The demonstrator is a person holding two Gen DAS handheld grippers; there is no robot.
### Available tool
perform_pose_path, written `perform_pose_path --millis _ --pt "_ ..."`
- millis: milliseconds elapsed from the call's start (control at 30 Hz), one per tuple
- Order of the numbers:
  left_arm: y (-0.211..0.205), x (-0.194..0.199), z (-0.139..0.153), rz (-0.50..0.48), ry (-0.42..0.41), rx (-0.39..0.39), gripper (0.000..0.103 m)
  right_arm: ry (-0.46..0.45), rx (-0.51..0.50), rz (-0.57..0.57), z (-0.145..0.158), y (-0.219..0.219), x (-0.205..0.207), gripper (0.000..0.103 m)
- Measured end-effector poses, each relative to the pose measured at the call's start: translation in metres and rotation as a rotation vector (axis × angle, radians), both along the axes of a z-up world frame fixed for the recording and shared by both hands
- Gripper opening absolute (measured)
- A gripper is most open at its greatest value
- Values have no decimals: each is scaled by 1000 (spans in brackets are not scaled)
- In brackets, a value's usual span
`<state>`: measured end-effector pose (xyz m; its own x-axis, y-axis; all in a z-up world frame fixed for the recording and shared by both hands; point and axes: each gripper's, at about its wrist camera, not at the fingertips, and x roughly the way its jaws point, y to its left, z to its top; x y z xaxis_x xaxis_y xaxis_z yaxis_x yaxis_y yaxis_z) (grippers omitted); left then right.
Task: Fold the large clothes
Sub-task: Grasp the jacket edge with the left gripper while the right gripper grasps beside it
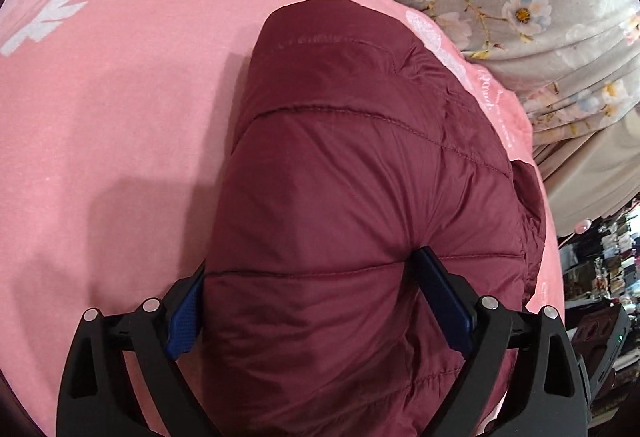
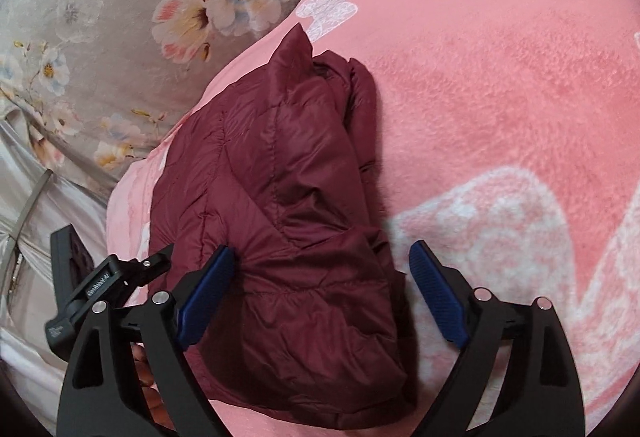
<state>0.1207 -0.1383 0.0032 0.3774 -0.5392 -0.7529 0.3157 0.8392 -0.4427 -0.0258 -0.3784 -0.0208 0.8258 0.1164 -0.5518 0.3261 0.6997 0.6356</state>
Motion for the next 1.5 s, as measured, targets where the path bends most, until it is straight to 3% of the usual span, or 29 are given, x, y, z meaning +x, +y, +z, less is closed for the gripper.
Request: perform_pose_path --millis 67,133,167,233,333,433,600,833,933,1200,1500 --pt "-2 -1 1 -15 -13 6 92 -13 20 20 -1 1 4 84" --pt "-3 -3 4 -26 -22 14 91 -12 19 42 0 3 10 64" --pt "-4 -4 6 -27 -28 21 84 -13 19 53 2 5 13 59" --pt "-5 -6 14 -31 -62 38 70 -23 -20 64 12 10 14 28" --pt "-4 -16 41 -70 -158 60 49 -49 -119 54 36 23 8 16" --pt "-3 -25 72 -103 -245 40 41 -94 -208 38 62 37 5 15" --pt "6 -34 118 -121 -407 39 40 -198 -369 30 107 65 10 15" --pt "32 -10 165 -100 -583 28 40 -354 -455 89 159 88 51 15" --pt "45 13 176 -81 -633 39 40 -378 -488 120 173 100 80 15" --pt "86 99 164 -15 -639 19 40 -393 -560 196 177 140 180 15" --pt "115 184 109 20 -568 23 40 -315 -558 242 133 160 267 15"
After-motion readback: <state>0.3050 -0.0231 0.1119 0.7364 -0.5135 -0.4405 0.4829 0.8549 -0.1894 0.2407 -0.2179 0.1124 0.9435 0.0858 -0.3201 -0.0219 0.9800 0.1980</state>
